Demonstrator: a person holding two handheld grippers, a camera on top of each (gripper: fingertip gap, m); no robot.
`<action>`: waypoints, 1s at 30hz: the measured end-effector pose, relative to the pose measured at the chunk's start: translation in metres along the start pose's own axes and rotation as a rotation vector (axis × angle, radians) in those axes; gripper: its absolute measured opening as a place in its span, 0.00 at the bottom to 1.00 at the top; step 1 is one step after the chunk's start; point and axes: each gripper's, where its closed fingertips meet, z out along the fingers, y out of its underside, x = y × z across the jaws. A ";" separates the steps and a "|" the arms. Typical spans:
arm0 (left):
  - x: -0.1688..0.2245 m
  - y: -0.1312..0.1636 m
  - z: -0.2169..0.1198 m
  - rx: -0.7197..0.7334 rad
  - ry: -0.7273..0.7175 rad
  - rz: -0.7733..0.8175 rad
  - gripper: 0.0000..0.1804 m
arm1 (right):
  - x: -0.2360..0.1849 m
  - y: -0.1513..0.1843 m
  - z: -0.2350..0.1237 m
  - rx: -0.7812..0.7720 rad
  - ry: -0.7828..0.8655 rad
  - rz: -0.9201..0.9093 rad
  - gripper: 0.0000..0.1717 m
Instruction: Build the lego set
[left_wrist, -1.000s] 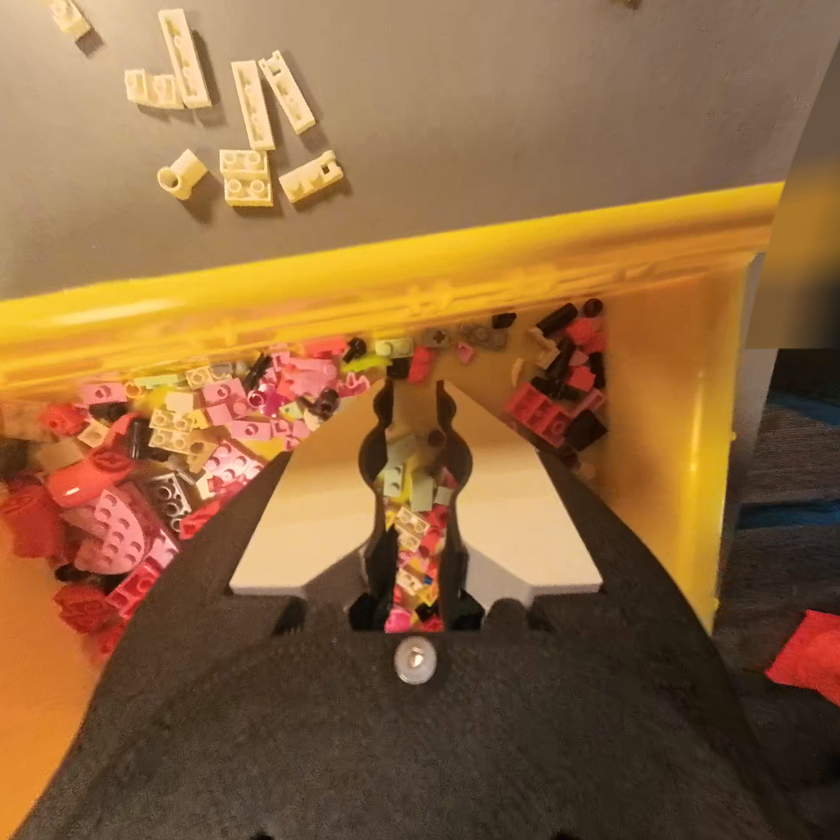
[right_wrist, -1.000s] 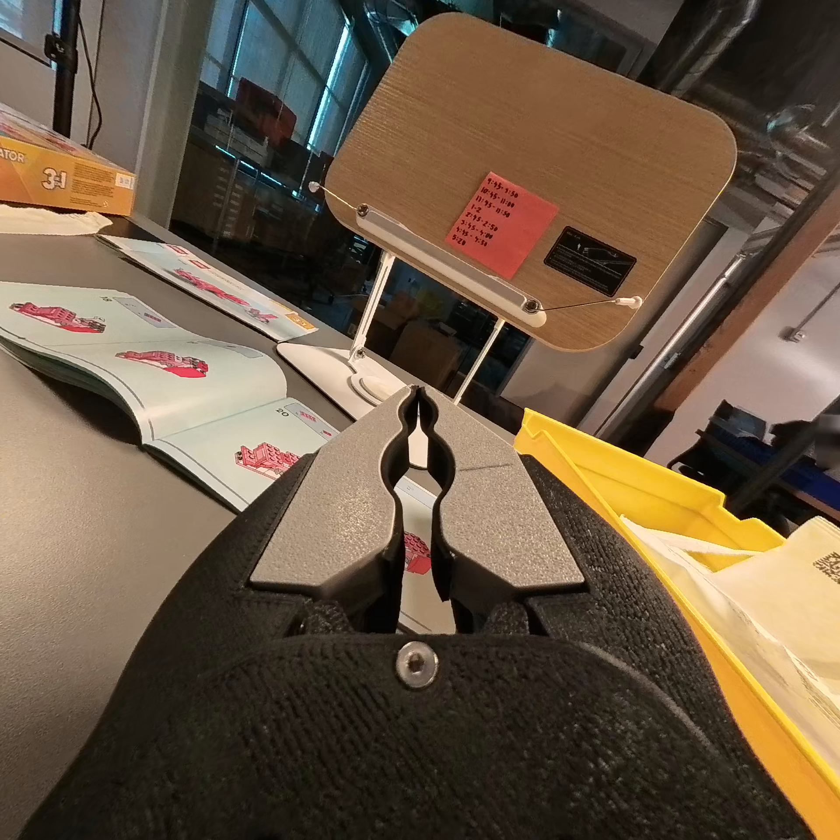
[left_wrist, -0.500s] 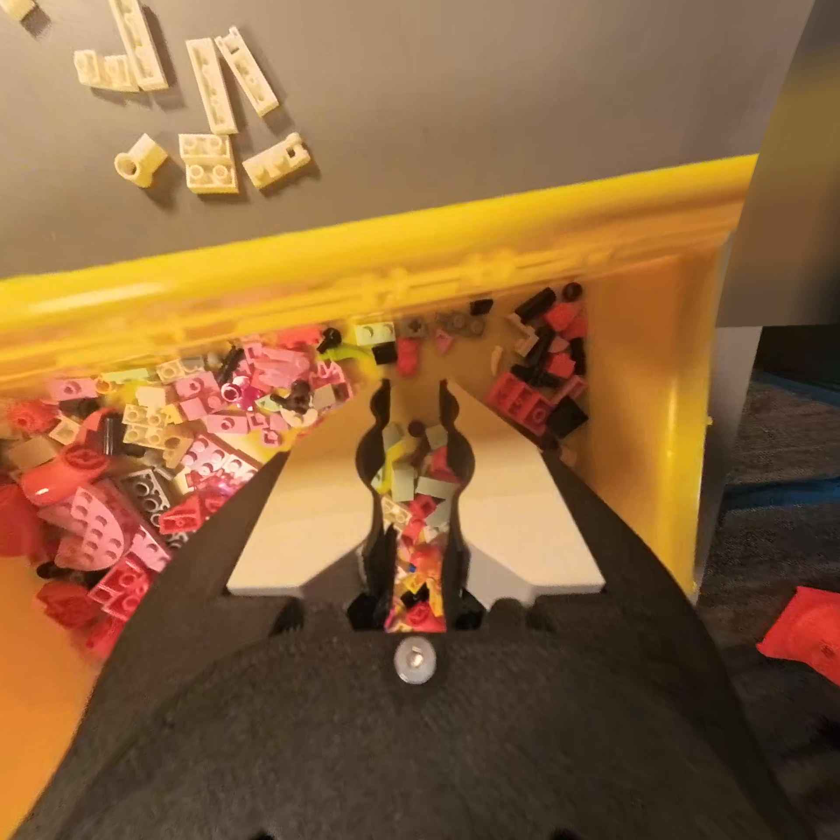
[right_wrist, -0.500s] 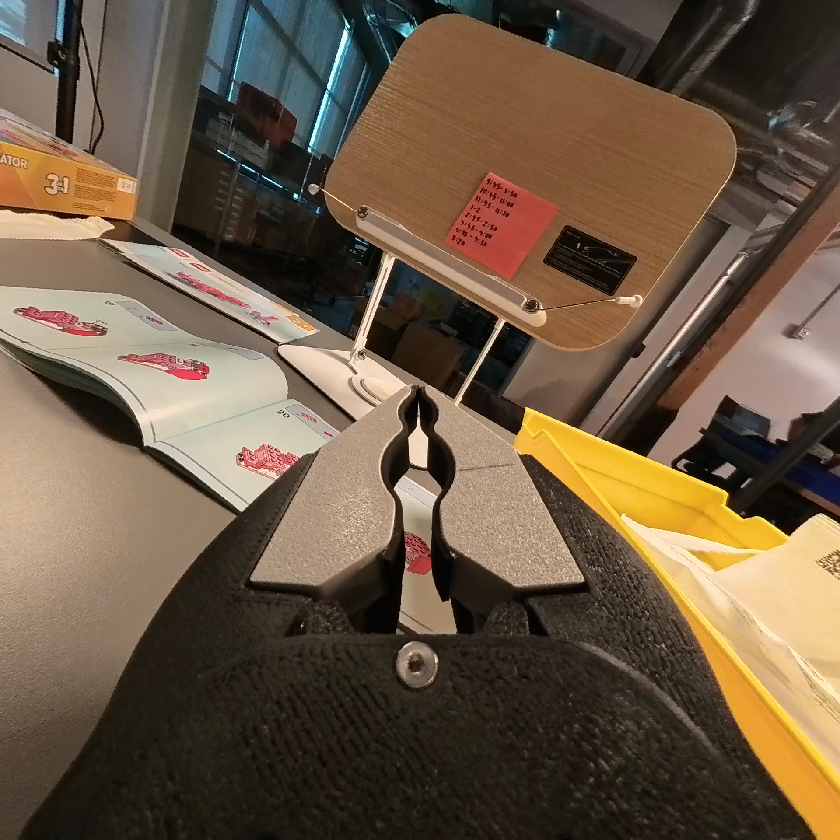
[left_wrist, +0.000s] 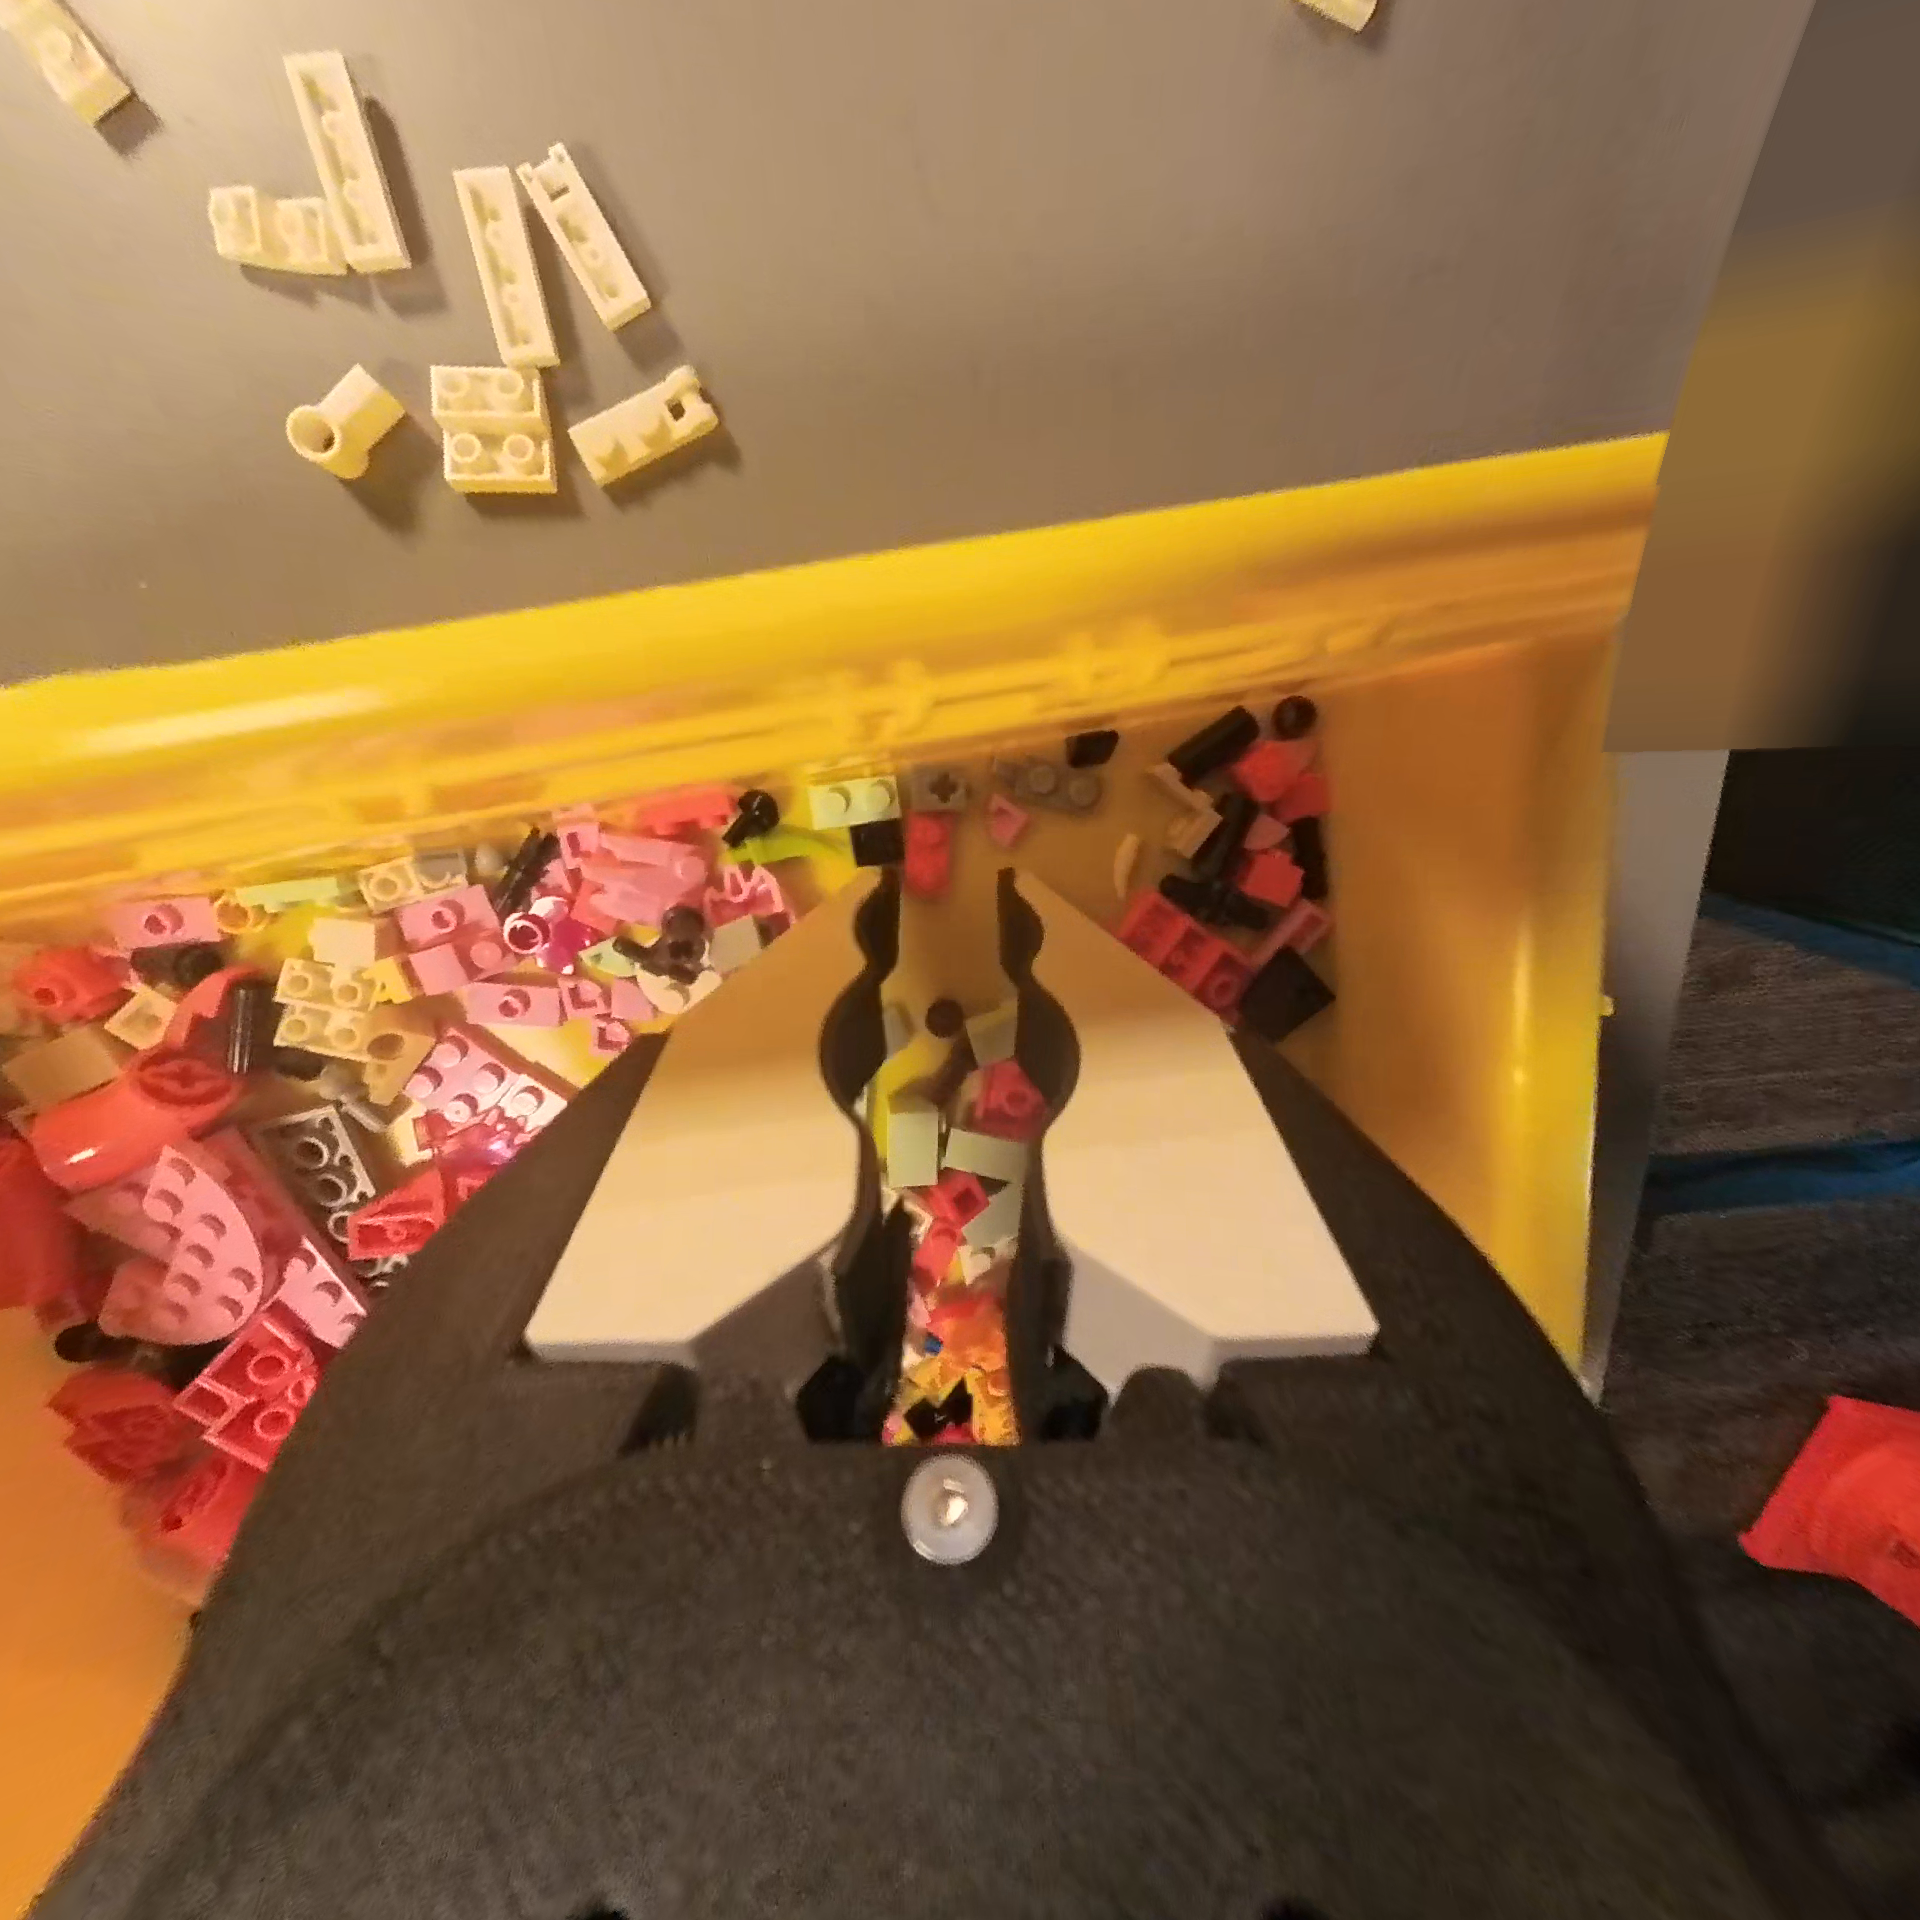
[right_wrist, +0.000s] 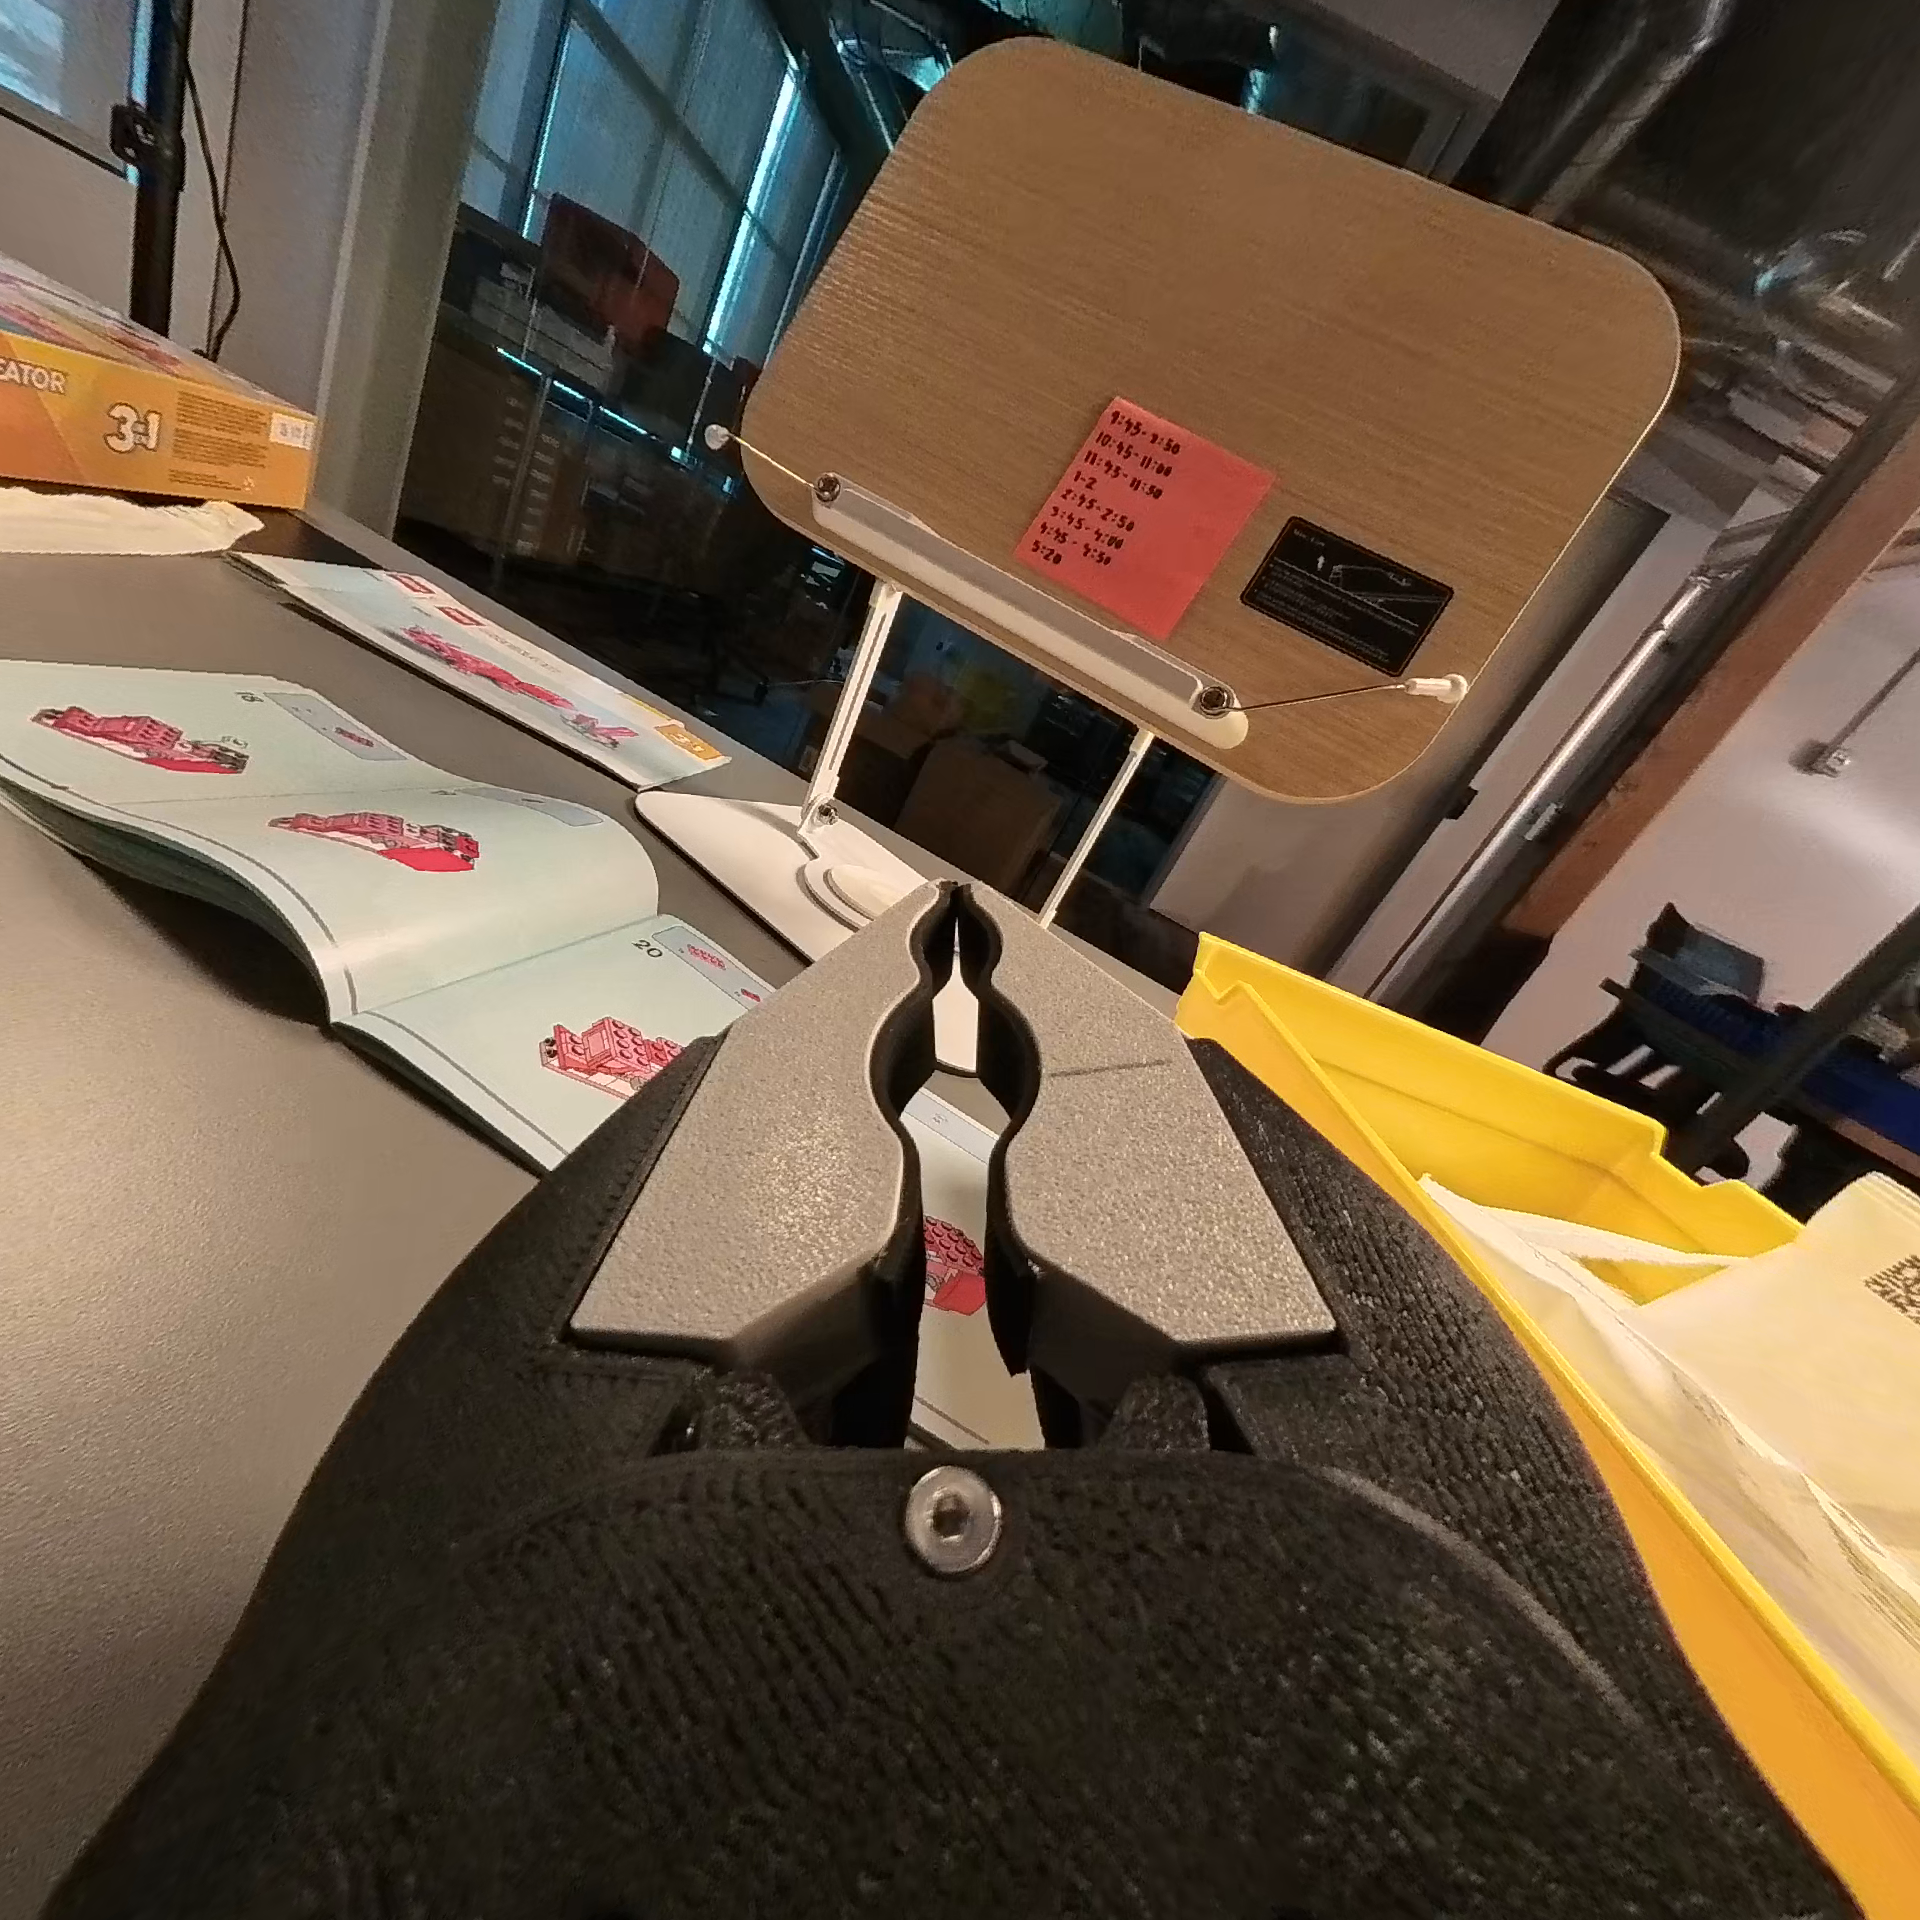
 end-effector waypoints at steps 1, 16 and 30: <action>0.002 -0.001 0.000 0.009 0.012 -0.003 0.09 | 0.000 0.000 0.000 0.000 0.000 0.000 0.00; 0.007 0.005 -0.001 0.007 0.007 -0.052 0.04 | 0.000 0.000 0.000 0.001 -0.001 0.000 0.00; -0.041 -0.057 -0.084 0.171 -0.351 -0.047 0.00 | -0.002 -0.003 0.002 0.013 -0.006 0.012 0.00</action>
